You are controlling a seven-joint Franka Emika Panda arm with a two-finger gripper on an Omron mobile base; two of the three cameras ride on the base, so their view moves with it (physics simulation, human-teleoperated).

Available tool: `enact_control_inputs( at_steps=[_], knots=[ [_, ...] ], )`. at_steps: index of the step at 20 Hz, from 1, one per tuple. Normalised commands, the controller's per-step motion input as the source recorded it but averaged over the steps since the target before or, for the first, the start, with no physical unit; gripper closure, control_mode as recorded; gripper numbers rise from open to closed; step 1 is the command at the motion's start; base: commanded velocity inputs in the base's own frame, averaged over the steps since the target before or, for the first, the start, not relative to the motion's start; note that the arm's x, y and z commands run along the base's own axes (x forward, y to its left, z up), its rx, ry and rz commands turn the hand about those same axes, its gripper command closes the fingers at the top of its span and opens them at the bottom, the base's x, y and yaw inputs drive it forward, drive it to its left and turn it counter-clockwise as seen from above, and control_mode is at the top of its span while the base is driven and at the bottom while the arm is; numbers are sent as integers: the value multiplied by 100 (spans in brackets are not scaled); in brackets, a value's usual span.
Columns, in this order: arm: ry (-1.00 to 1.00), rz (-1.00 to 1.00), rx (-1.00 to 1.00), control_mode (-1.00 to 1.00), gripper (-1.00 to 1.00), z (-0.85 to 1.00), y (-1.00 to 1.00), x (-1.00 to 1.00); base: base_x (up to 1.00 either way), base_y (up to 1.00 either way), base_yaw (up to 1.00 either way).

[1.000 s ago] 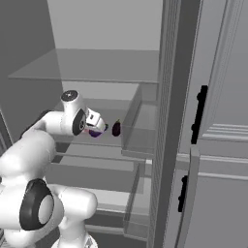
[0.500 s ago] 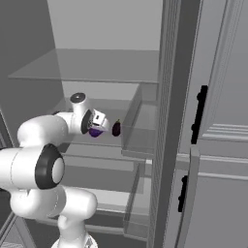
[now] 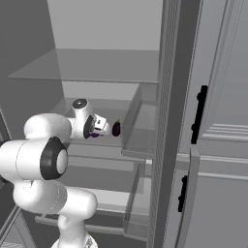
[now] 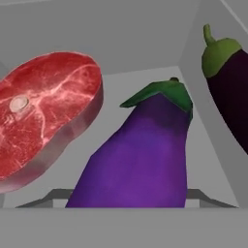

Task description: Place one eggplant and one steak in each tupperware on the nearby counter, to pack two identical lunches.

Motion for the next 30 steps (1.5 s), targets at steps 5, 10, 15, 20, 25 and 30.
enact_control_inputs(
  at_steps=[5,10,15,20,25,30],
  knots=[
    [0,0,0,-100,100,1,0,-16,0,0,0],
    [-2,0,1,-100,100,55,0,-98,0,0,0],
    [-1,0,0,-100,100,74,1,-100,0,0,0],
    [-1,0,0,100,100,54,0,-80,-20,-5,0],
    [0,0,0,100,100,0,0,0,-100,-56,0],
    [0,0,0,100,100,0,0,0,-100,-61,0]
  ],
)
